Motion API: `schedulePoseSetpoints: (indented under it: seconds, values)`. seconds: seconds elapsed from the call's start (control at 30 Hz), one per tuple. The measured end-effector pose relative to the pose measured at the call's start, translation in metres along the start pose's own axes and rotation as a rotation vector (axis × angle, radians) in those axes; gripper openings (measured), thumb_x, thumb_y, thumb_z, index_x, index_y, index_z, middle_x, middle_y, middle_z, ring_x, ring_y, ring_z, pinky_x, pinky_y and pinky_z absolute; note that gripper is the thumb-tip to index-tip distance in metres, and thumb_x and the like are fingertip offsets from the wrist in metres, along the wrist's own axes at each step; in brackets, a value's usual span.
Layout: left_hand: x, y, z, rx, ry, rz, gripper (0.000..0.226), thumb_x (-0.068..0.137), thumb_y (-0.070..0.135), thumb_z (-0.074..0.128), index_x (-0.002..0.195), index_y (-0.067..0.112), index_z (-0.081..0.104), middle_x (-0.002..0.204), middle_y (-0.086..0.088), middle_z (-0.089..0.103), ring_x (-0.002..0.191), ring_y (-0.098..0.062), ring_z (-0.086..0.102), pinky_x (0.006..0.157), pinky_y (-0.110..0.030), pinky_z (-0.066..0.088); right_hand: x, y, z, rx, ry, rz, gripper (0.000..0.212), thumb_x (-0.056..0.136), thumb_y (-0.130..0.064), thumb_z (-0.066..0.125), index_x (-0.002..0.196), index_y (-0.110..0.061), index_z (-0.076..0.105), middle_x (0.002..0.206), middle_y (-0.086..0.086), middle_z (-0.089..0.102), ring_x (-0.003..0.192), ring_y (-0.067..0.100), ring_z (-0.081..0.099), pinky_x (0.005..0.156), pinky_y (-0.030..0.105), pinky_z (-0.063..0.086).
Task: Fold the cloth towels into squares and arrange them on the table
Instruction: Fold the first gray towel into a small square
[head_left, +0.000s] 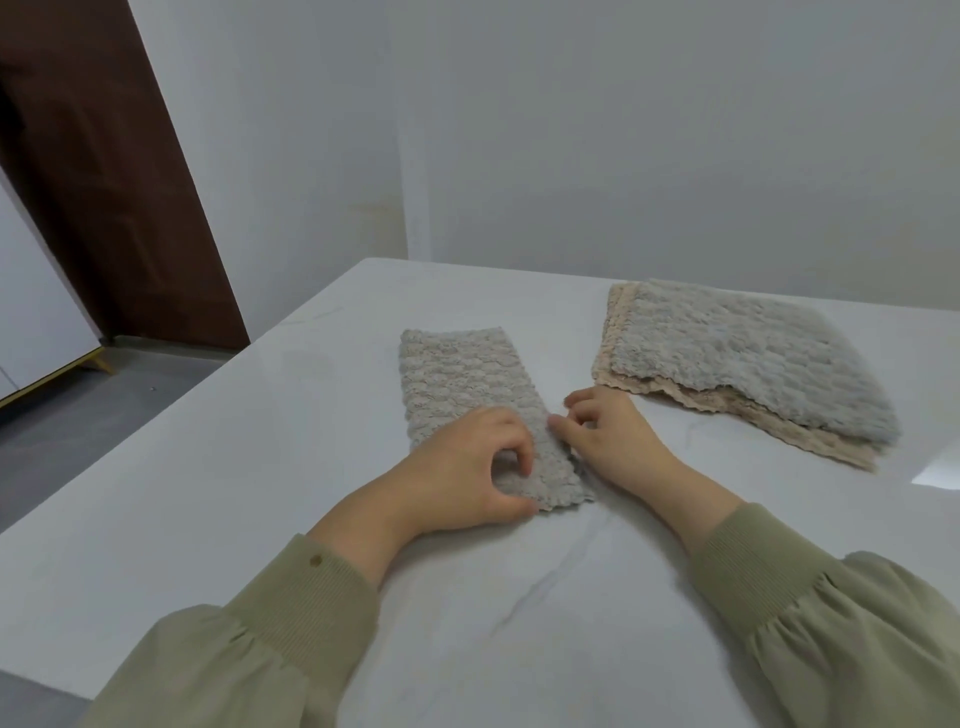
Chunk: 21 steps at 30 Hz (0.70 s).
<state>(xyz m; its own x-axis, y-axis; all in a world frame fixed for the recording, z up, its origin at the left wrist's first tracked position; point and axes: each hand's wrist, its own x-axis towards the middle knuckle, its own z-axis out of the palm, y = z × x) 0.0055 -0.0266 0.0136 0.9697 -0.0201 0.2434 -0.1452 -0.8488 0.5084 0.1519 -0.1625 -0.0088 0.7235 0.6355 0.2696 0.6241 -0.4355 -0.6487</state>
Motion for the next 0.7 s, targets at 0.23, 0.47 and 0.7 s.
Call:
schedulePoseSetpoints:
  seconds: [0.23, 0.47, 0.7]
  values:
    - [0.0, 0.001, 0.008, 0.086, 0.012, 0.088, 0.016, 0.069, 0.026, 0.075, 0.082, 0.024, 0.066, 0.096, 0.013, 0.052, 0.094, -0.002, 0.043, 0.078, -0.007, 0.03, -0.003, -0.009, -0.004, 0.032, -0.103, 0.063, 0.023, 0.079, -0.023, 0.071, 0.063, -0.007, 0.067, 0.108, 0.008, 0.065, 0.106, 0.016, 0.057, 0.088, 0.026, 0.039]
    - [0.002, 0.005, 0.012, 0.005, 0.205, 0.102, 0.007, 0.074, 0.023, 0.064, 0.071, 0.017, 0.066, 0.069, 0.014, 0.055, 0.069, -0.002, 0.05, 0.063, -0.014, 0.038, -0.004, -0.011, -0.006, 0.263, -0.046, 0.129, 0.025, 0.08, -0.019, 0.073, 0.059, -0.02, 0.06, 0.113, -0.003, 0.061, 0.106, 0.001, 0.052, 0.083, 0.011, 0.031]
    - [0.006, 0.009, 0.019, 0.011, 0.333, 0.157, 0.015, 0.077, 0.029, 0.061, 0.07, 0.018, 0.067, 0.07, 0.011, 0.058, 0.066, -0.001, 0.049, 0.061, -0.018, 0.041, -0.002, -0.01, -0.006, 0.35, 0.005, 0.15, 0.021, 0.08, -0.021, 0.073, 0.063, -0.012, 0.066, 0.11, -0.005, 0.064, 0.107, 0.005, 0.055, 0.093, 0.025, 0.033]
